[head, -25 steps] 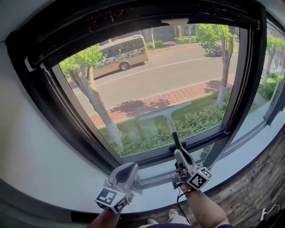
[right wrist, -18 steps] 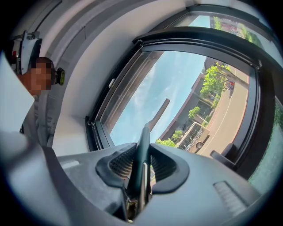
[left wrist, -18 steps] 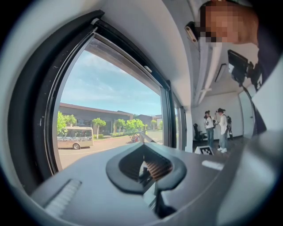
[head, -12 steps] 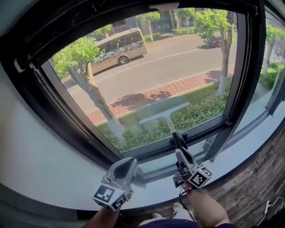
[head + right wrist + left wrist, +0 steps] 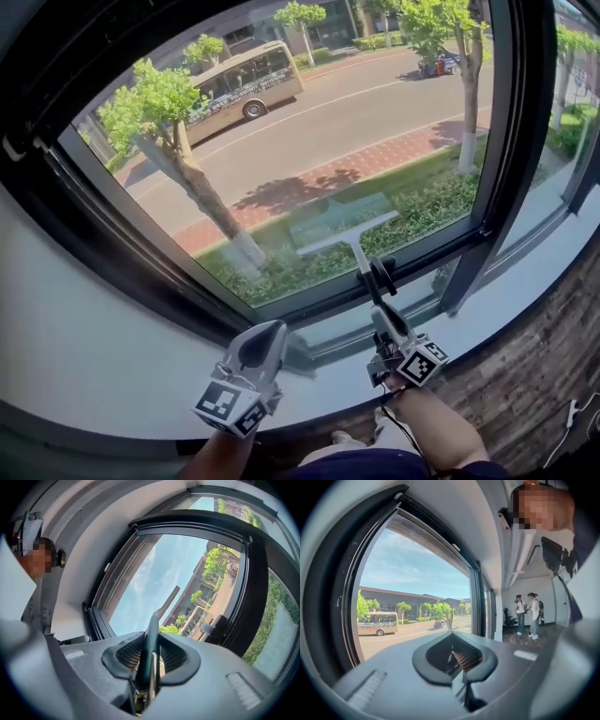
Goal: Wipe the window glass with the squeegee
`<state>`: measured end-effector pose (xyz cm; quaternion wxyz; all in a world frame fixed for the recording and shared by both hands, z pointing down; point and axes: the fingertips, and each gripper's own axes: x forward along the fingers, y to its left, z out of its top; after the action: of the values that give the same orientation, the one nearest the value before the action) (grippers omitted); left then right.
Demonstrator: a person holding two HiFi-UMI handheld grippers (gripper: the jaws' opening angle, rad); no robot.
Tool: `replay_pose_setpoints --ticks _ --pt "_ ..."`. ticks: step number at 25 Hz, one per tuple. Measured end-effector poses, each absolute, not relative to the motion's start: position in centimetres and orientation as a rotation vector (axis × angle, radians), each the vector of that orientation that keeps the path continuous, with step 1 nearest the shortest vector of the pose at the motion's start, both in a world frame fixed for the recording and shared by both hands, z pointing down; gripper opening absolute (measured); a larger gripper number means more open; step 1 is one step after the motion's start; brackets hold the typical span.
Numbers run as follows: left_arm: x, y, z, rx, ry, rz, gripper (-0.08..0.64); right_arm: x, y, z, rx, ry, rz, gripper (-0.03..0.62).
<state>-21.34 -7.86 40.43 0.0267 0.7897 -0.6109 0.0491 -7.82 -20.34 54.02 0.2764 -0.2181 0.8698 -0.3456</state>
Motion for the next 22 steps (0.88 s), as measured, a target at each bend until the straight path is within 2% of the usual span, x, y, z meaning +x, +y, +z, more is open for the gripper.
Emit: replay_pose_setpoints --ticks 13,22 --pt "-20.6 -9.1 43.0 2.363 -1.850 0.195 0.005 -7.4 -20.0 60.0 -0.659 2.330 -1.082 0.101" --pt "-21.3 -8.3 43.9 2.332 -1.861 0.159 0.005 -7.3 -19.8 61.2 -0.671 2.352 -1.135 0.103"
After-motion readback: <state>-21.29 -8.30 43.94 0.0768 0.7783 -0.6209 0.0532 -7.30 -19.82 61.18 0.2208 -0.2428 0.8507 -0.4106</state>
